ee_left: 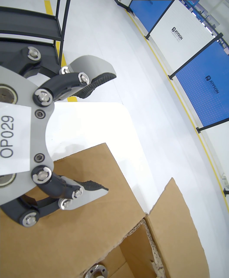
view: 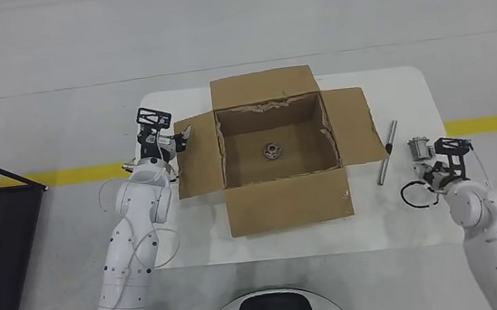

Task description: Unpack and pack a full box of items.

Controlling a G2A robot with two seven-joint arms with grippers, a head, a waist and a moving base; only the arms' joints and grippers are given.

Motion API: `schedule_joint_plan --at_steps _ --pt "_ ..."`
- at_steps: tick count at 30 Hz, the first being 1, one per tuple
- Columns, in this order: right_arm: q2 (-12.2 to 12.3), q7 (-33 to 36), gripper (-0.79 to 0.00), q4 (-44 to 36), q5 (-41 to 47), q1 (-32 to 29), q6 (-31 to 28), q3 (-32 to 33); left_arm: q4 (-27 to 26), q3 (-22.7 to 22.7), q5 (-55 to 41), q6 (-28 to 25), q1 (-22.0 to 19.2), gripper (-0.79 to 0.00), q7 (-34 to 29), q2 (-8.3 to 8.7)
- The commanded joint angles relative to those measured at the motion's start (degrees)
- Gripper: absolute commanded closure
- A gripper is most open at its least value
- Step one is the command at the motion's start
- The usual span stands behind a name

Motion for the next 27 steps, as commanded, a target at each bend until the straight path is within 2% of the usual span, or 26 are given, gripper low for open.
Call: schedule_joint_plan --at_steps 1,9,16,21,24,27 --pt "0.01 -0.46 0.0 -0.17 1.0 -0.5 -0.63 0.75 0.0 0.0 0.0 0.0 0.0 -0.785 0.0 0.0" --pt "-0.09 -5.65 0.0 -4.33 10.95 -6.89 -3.22 9.35 0.0 0.0 0.0 0.0 0.0 -0.785 0.0 0.0" --pt "-0.79 -11.69 0.0 -10.38 24.37 -15.21 -13.65 15.72 0.0 0.0 0.0 0.0 0.0 -0.785 0.0 0.0" --pt "-1.28 -12.63 0.0 -12.93 32.85 -18.58 -20.14 16.91 0.0 0.0 0.0 0.0 0.0 -0.785 0.0 0.0" --pt "-1.38 -10.62 0.0 -13.21 38.66 -19.85 -23.92 17.36 0.0 0.0 0.0 0.0 0.0 -0.785 0.0 0.0" --pt "-1.34 -9.6 0.0 -12.97 39.92 -20.0 -24.45 17.64 0.0 0.0 0.0 0.0 0.0 -0.785 0.0 0.0"
